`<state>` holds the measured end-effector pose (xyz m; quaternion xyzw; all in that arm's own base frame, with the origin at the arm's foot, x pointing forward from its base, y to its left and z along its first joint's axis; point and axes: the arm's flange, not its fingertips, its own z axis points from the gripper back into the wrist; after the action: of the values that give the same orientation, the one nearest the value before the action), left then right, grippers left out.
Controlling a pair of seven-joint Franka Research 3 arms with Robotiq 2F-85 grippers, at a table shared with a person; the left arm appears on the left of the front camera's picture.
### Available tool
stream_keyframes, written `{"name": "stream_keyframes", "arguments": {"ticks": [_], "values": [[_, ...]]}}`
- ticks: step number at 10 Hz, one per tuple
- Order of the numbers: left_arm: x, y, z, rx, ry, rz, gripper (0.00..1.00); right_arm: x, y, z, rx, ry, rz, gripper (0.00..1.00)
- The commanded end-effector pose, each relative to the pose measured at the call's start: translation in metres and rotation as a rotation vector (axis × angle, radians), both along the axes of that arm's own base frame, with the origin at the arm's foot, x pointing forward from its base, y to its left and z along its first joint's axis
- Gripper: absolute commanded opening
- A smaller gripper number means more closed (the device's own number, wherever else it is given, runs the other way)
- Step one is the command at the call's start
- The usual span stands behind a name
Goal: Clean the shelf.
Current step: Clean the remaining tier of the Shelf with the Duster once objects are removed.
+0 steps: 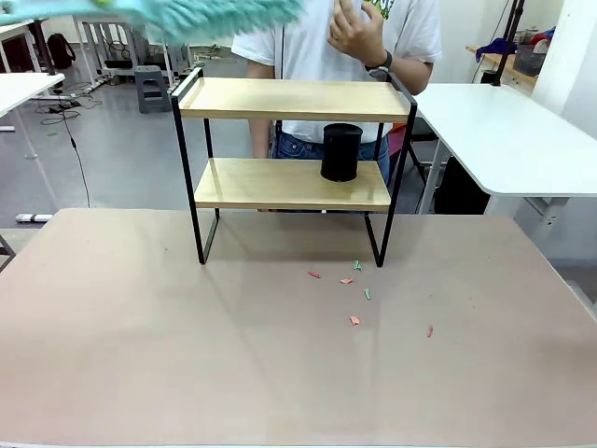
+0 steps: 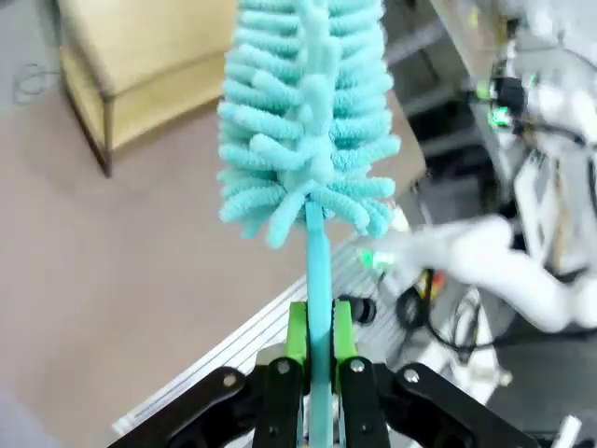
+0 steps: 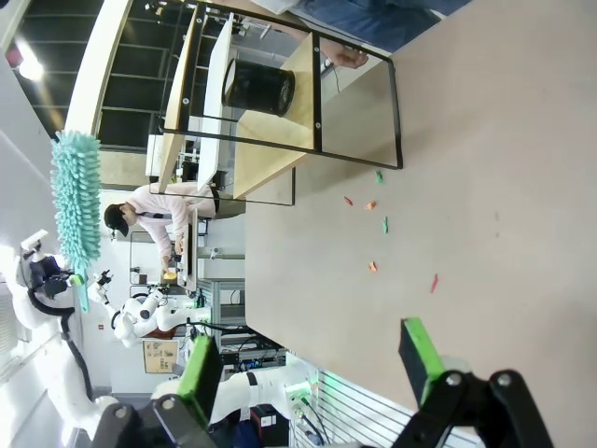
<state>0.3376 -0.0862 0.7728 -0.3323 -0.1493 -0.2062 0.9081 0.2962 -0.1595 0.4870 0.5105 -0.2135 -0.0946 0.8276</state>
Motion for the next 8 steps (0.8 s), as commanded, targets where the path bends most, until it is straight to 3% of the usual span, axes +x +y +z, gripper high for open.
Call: {"name": "stream_keyframes", "arguments": {"ticks": [1, 3, 4, 5, 8], "values": [[-0.036, 0.049, -0.035, -0.159, -0.029, 0.303, 0.12, 0.002, 0.001, -0.001, 0.01, -0.037, 0.001, 1.0], [-0.028, 0.086, -0.066, -0.188, 0.016, 0.639, 0.12, 0.002, 0.001, -0.001, 0.01, -0.037, 0.001, 1.0], [-0.01, 0.095, -0.085, -0.17, 0.078, 0.699, 0.12, 0.002, 0.001, -0.001, 0.01, -0.037, 0.001, 1.0], [0.01, 0.1, -0.107, -0.065, 0.084, 0.774, 0.12, 0.002, 0.001, -0.001, 0.01, -0.037, 0.001, 1.0], [0.062, 0.095, -0.175, 0.151, -0.026, 0.668, 0.12, 0.002, 0.001, -0.001, 0.01, -0.037, 0.001, 1.0]]}}
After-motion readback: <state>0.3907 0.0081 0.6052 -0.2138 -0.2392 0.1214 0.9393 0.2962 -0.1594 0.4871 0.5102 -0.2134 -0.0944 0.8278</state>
